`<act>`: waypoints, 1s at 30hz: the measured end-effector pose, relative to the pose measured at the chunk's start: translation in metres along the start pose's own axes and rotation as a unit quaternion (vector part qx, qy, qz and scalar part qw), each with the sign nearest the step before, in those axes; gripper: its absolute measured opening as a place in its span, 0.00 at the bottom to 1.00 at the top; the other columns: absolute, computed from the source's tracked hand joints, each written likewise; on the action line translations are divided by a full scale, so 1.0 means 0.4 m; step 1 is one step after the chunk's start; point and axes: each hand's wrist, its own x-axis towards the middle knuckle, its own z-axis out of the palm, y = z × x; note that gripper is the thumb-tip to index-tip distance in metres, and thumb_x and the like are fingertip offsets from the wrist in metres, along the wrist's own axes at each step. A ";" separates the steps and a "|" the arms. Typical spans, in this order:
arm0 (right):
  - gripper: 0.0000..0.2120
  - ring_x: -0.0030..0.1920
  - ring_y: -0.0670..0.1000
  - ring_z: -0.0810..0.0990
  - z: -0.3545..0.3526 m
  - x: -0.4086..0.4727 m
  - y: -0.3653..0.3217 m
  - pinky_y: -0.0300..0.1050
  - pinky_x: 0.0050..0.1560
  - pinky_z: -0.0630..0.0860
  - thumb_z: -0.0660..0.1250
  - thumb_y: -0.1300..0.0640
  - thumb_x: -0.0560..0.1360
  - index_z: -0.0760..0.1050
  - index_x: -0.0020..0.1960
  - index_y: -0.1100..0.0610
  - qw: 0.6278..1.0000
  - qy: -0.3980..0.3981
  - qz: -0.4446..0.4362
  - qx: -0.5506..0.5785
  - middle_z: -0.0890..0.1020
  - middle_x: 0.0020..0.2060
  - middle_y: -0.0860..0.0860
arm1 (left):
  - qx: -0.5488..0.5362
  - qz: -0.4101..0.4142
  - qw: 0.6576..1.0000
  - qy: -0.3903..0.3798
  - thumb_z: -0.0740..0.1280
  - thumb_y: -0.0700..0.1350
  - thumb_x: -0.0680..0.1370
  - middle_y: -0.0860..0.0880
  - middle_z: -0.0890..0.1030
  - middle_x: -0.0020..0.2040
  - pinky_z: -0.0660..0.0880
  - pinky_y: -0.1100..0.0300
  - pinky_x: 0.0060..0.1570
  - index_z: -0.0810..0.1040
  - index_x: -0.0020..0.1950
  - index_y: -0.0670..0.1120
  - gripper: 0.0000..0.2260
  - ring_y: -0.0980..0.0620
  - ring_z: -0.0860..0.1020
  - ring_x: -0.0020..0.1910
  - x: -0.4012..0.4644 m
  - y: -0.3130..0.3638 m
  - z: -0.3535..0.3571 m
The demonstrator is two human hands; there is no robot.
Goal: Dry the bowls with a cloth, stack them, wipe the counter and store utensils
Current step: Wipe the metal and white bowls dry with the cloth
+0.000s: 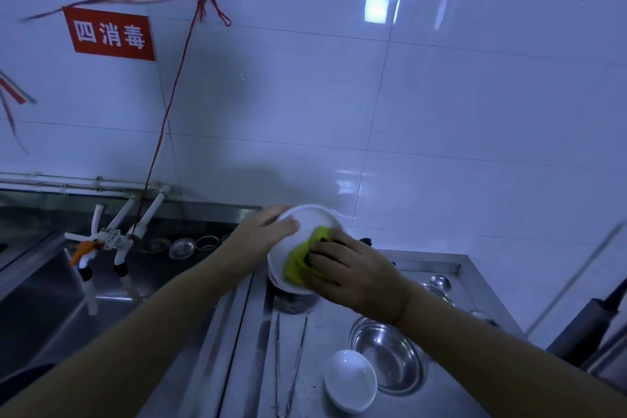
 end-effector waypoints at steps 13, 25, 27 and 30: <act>0.12 0.56 0.55 0.80 -0.043 0.028 -0.046 0.50 0.66 0.71 0.66 0.52 0.75 0.81 0.53 0.58 0.984 -0.096 0.141 0.058 0.83 0.51 0.56 | 0.007 0.081 0.994 0.073 0.58 0.50 0.74 0.57 0.77 0.57 0.74 0.62 0.51 0.71 0.61 0.57 0.16 0.58 0.76 0.55 -0.030 -0.001 0.048; 0.22 0.56 0.53 0.77 0.002 0.096 -0.078 0.44 0.63 0.69 0.77 0.56 0.63 0.79 0.56 0.58 0.933 -0.083 0.329 0.119 0.80 0.55 0.54 | -0.030 0.058 0.997 0.033 0.59 0.50 0.80 0.59 0.78 0.58 0.73 0.70 0.52 0.73 0.62 0.58 0.12 0.63 0.76 0.56 -0.030 -0.011 0.063; 0.15 0.55 0.51 0.76 0.000 0.090 -0.108 0.44 0.60 0.71 0.69 0.51 0.71 0.79 0.55 0.57 0.942 -0.062 0.296 0.144 0.80 0.54 0.53 | -0.042 0.054 0.997 0.047 0.58 0.48 0.81 0.57 0.79 0.56 0.74 0.66 0.51 0.75 0.59 0.59 0.11 0.59 0.78 0.55 -0.025 -0.004 0.050; 0.17 0.57 0.55 0.79 -0.020 0.054 -0.120 0.51 0.62 0.74 0.72 0.52 0.71 0.80 0.57 0.60 0.958 -0.070 0.230 0.158 0.81 0.55 0.56 | -0.025 0.078 0.996 0.043 0.58 0.45 0.81 0.57 0.79 0.55 0.74 0.70 0.45 0.75 0.57 0.58 0.11 0.62 0.78 0.51 -0.025 0.003 0.027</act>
